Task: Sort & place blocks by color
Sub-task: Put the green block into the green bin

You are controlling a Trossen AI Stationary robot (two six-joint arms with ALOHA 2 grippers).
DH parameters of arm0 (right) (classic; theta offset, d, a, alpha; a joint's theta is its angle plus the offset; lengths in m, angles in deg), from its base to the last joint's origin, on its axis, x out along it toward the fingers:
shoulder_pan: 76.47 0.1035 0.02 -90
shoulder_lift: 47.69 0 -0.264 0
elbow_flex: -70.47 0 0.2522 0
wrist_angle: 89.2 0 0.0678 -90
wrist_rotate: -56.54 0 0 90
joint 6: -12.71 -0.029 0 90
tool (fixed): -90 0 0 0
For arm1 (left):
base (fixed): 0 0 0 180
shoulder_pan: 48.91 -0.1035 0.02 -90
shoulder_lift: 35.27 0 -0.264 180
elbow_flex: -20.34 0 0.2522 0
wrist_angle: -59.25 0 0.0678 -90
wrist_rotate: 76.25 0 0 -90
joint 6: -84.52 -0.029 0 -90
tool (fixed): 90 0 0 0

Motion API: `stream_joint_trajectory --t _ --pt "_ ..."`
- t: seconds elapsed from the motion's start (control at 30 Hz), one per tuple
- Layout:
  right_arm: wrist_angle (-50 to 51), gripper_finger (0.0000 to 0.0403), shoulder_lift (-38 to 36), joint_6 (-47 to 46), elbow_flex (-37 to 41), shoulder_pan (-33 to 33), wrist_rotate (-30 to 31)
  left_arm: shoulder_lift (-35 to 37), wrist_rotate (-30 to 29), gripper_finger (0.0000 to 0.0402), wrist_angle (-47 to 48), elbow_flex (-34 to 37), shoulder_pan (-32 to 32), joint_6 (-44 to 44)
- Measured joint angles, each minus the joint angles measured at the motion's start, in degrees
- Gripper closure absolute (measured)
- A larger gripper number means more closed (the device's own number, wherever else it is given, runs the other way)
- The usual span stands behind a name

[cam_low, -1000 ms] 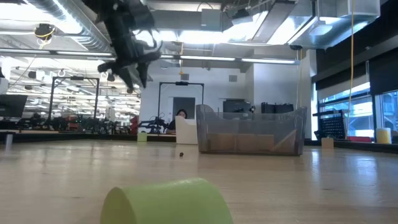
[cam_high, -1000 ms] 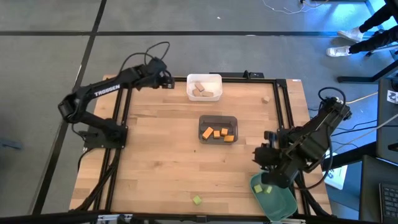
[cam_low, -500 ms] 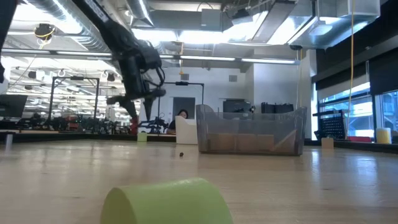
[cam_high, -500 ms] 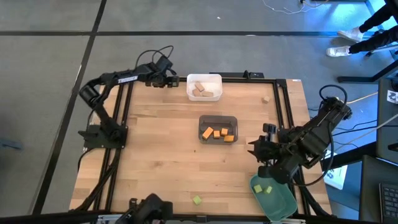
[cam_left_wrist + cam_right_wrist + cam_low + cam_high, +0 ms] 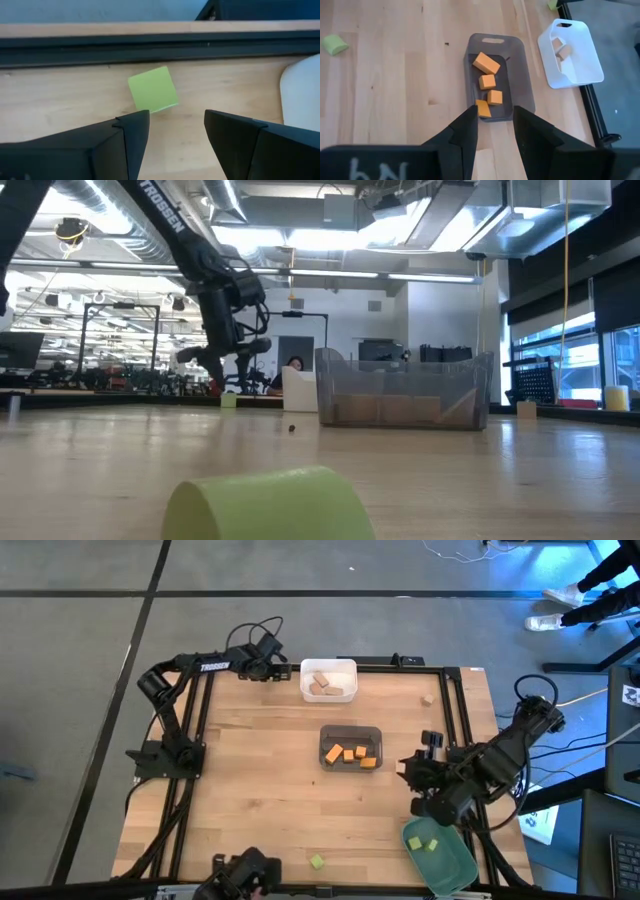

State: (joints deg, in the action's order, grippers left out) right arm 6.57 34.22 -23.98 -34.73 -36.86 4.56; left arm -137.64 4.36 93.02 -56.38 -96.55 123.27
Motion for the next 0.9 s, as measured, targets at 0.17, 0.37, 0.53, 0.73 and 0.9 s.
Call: stream_joint_trajectory --t 0.17,0.37,0.53,0.73,0.9 --pt "0.2 0.0279 0.0 1.45 0.0 -1.07 -0.02 0.0 -2.1 0.022 0.28 0.0 0.13 0.05" --pt "0.21 0.0279 -0.02 3.41 0.0 -2.24 -0.07 0.0 -5.58 0.022 0.92 0.0 0.02 0.19" --pt "0.19 0.0279 -0.02 5.55 0.0 -3.2 -0.09 0.0 -5.54 0.022 0.9 0.0 0.0 0.68" --pt "0.19 0.0279 -0.02 6.6 0.0 -4.07 -0.09 -0.89 -5.75 0.022 0.52 0.0 -0.02 1.43" --pt "0.19 0.0279 -0.04 7.17 0.02 -4.05 -0.09 -2.24 -6.11 0.022 -1.86 0.0 0.02 1.64"
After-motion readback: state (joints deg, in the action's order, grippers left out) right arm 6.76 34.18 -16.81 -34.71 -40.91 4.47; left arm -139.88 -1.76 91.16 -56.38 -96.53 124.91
